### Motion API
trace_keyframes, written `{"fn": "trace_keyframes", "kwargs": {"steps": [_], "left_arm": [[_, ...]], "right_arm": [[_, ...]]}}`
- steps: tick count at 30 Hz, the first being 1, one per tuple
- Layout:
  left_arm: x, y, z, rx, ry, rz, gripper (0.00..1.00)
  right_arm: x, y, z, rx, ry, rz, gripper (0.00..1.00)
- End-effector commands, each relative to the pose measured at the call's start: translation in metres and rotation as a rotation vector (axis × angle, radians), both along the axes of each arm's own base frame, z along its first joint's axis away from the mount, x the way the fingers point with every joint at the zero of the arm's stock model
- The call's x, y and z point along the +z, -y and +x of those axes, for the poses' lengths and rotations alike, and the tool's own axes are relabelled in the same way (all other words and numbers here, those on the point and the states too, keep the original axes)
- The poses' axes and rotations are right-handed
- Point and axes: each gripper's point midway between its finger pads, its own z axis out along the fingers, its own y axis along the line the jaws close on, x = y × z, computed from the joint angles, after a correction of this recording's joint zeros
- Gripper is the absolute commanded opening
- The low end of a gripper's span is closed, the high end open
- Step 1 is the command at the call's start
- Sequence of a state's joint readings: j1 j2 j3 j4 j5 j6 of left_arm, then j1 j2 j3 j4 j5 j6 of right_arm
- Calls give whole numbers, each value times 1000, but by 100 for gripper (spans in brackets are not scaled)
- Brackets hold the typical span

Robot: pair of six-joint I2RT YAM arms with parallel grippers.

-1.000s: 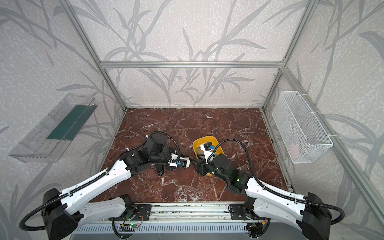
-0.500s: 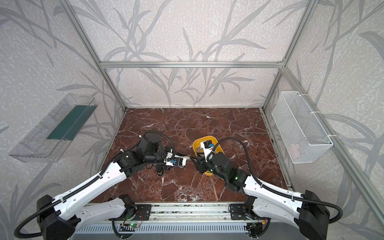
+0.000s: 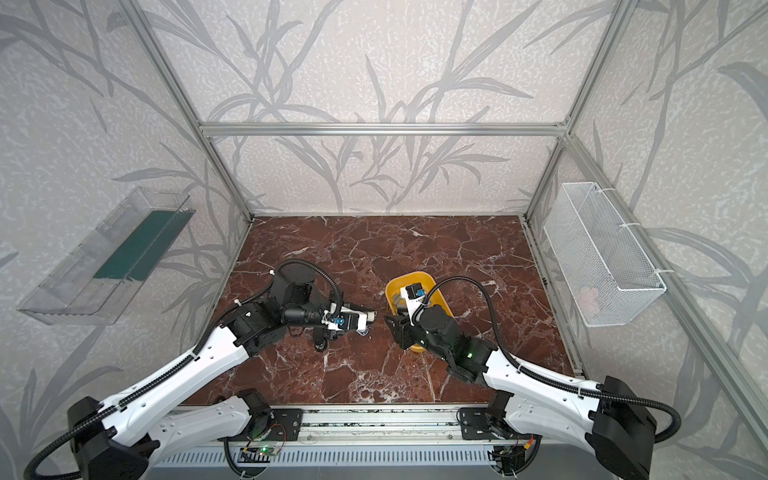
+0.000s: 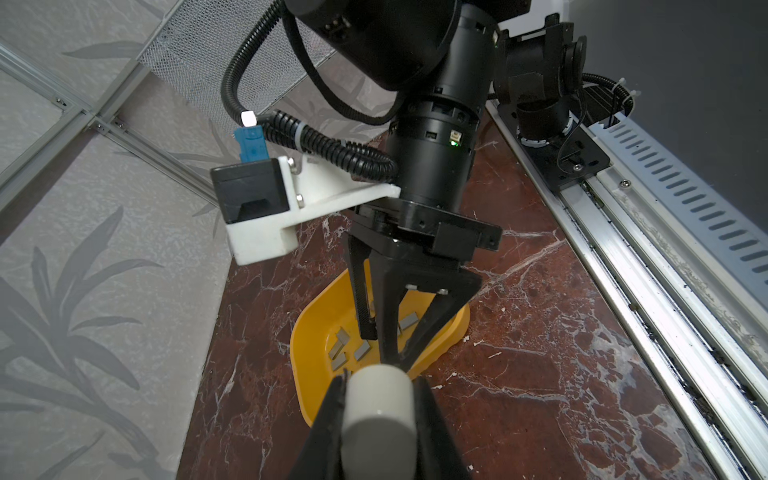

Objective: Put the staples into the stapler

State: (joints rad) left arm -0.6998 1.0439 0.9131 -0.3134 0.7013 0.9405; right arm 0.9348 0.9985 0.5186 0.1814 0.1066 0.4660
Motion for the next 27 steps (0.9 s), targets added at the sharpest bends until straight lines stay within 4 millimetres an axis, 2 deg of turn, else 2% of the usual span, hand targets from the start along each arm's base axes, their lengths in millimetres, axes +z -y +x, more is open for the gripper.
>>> {"fn": "trace_keyframes", "kwargs": {"steps": [1,5,7,9,11,14,19,23,24,27], "left_arm": [[8,1,8,23,1,-37,0],[10,3,10,23,-36,-47,0],[7,5,8,6,-58,-42,0],[7,7,7,-11,-81,-45,0],[8,11,1,-55,-106,-57,0],[13,16,-17,-148,-145,-88,0],[13,19,-22,-177,-162,-99,0],[10,26,-32,-214,-183,-90,0],[10,27,-36,-229,-187,-91,0],[10,31,-44,-261,-200,-100,0]], "right_arm": [[21,7,4,-15,104,20,53],[48,2,-21,136,369,170,77],[64,4,-44,233,566,232,85],[68,5,-63,314,695,229,83],[67,3,-64,318,694,204,83],[66,-10,-70,400,678,152,83],[66,-17,-81,435,729,139,84],[61,-26,-79,463,704,98,82],[59,-33,-87,495,700,96,81],[57,-40,-92,527,705,79,79]]}}
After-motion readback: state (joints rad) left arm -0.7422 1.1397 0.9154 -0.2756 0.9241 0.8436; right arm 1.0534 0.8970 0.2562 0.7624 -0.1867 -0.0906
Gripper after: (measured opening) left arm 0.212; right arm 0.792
